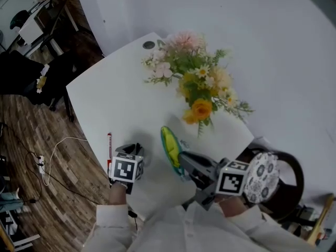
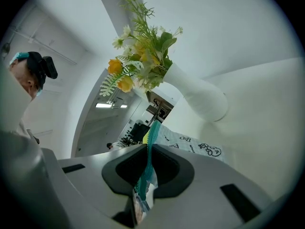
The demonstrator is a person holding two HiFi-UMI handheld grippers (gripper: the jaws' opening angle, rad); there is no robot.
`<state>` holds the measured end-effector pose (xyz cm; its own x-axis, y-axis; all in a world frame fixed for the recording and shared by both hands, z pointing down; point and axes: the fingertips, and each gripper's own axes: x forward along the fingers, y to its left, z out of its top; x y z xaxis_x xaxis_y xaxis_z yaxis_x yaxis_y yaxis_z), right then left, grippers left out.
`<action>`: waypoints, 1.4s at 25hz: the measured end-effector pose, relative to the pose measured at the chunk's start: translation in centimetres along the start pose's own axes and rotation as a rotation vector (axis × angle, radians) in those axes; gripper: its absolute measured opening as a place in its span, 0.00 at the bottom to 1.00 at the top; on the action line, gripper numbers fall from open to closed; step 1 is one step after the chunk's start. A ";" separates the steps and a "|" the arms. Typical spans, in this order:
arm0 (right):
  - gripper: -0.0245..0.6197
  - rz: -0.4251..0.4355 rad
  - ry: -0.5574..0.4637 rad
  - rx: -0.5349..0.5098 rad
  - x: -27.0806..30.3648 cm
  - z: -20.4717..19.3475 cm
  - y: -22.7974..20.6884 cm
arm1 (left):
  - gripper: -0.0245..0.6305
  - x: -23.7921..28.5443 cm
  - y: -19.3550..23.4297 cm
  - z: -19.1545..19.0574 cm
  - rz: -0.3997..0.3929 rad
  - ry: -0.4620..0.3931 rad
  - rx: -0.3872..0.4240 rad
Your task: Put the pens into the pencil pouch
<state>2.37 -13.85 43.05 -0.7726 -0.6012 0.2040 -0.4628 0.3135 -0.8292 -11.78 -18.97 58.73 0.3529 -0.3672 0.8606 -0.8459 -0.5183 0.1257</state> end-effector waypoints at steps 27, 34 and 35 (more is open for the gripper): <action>0.09 0.011 0.002 -0.012 -0.1 -0.4 0.5 | 0.13 -5.1 -4.0 4.5 -0.130 -0.266 -0.020; 0.09 0.021 -0.001 -0.002 -0.4 -0.5 0.6 | 0.13 -10.1 -6.2 8.4 -0.189 -0.485 -0.058; 0.09 0.023 0.001 -0.003 -0.4 -0.6 0.7 | 0.13 -10.8 -6.3 8.9 -0.195 -0.516 -0.074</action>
<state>2.09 -12.96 42.68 -0.7836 -0.5928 0.1858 -0.4466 0.3296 -0.8318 -6.68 -18.59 44.30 0.6398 -0.6105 0.4668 -0.7648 -0.5657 0.3084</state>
